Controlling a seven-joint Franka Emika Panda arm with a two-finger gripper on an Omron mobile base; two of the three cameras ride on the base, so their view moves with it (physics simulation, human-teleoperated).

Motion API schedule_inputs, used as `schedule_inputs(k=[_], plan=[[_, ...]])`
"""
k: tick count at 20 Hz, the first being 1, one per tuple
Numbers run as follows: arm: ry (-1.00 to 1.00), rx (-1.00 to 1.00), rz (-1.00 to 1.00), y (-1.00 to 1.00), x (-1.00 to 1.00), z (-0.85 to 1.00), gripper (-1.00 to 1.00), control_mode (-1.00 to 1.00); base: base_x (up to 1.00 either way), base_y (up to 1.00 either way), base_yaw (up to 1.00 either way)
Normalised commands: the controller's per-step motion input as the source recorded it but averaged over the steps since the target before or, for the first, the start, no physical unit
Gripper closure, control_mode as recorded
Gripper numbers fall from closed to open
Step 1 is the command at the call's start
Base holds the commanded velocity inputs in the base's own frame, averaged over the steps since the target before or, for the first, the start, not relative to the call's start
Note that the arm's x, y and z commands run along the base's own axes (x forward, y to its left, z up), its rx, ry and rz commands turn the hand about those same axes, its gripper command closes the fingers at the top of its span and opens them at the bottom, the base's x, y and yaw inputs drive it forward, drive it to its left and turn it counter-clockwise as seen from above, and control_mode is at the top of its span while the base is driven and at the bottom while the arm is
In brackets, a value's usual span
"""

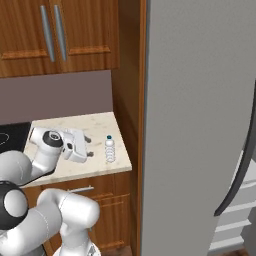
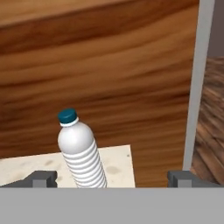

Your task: Take the bottled waters from the counter and place them in the freezer to freeze. Close the freezer door after placing the bottles.

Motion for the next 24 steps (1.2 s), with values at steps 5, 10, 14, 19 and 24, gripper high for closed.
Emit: schedule_inputs(k=[5,10,14,19,24], plan=[[0.02,0.00,0.03,-0.03,0.12,-0.15,-1.00,-1.00,0.00,0.00,0.00],[0.05,0.00,0.12,-0.04,0.11,-0.19,-1.00,-1.00,0.00,0.00,0.00],[0.04,0.00,0.12,-0.01,0.03,-0.06,-1.00,-1.00,0.00,0.00,0.00],[0.03,0.00,0.09,0.00,0.07,-0.07,-1.00,-1.00,0.00,0.00,0.00],[0.02,0.00,0.10,-0.01,0.09,-0.06,-1.00,-1.00,0.00,0.00,0.00]])
